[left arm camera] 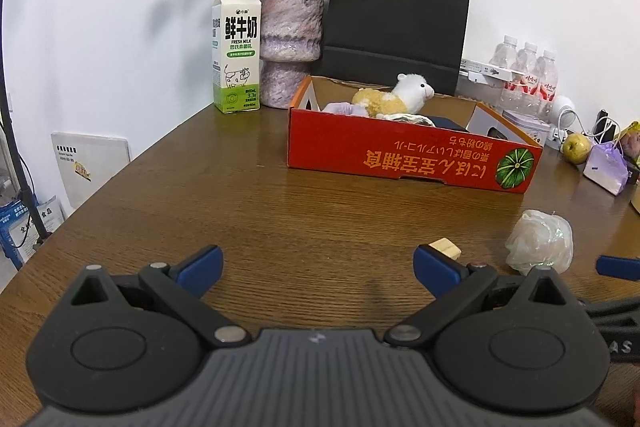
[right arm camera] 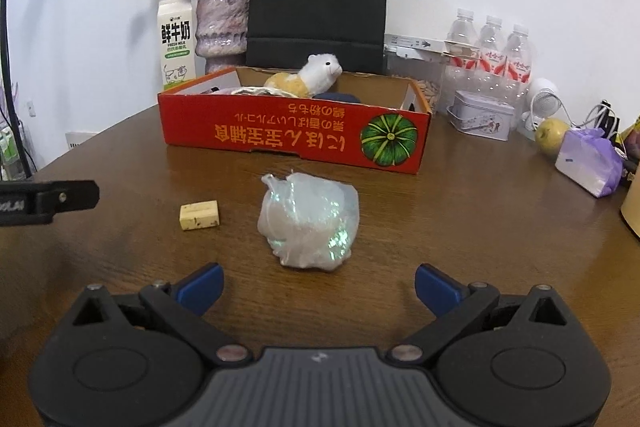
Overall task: Organize objects
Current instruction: 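Grasp the clear plastic bag with the right gripper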
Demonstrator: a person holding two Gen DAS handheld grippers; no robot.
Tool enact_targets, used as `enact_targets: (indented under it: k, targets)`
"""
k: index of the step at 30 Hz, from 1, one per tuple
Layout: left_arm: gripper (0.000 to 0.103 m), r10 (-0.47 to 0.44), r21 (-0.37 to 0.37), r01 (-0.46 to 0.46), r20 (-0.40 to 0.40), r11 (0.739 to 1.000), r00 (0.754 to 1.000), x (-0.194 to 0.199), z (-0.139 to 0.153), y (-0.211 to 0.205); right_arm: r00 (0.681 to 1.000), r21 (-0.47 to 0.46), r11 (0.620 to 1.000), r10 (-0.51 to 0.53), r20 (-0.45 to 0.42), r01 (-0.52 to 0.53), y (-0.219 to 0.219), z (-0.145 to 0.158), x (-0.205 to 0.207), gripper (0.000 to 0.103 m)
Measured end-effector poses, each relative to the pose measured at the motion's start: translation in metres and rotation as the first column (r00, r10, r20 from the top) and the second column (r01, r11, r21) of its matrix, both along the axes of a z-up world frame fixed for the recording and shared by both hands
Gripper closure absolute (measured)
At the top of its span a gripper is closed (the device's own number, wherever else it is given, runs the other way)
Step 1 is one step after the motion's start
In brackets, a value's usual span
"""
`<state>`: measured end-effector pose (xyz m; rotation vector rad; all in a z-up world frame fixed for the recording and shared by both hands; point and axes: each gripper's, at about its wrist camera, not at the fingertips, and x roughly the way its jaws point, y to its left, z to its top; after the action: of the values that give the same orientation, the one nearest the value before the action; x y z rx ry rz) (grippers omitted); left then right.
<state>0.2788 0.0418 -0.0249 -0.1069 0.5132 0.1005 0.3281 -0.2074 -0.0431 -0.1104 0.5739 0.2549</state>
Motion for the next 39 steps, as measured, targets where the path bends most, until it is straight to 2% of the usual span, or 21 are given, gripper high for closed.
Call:
enact_targets:
  k: [9,14,16,22,27,39]
  targets:
    - [0.0,-0.002,-0.001,0.002,0.0,1.0,1.0,0.0,0.0,0.0,1.0,-0.001,1.0,-0.001,0.003,0.001,0.011,0.0,0.025,0.012]
    - [0.0,-0.004,-0.001,0.004,-0.004,1.0,1.0,0.0,-0.001,0.0,1.0,-0.001,1.0,0.011,-0.012,-0.011,0.015,-0.001,0.035,0.031]
    - [0.0,-0.003,-0.001,0.003,-0.004,1.0,1.0,0.0,-0.001,0.0,1.0,0.009,1.0,0.015,-0.008,-0.015,0.015,0.0,0.036,0.054]
    - [0.0,-0.004,0.004,0.005,-0.011,1.0,1.0,0.0,-0.002,-0.001,0.999,0.026,0.999,0.037,0.04,-0.038,0.015,0.004,0.03,0.059]
    - [0.0,-0.002,0.004,0.002,-0.02,1.0,1.0,0.002,-0.005,-0.002,0.993,0.016,0.998,0.053,0.108,-0.055,0.017,0.008,0.019,0.06]
    - [0.0,-0.039,0.015,0.04,-0.041,0.999,0.998,0.007,-0.01,-0.011,0.98,-0.003,0.996,0.084,0.178,-0.085,0.014,0.014,0.003,0.06]
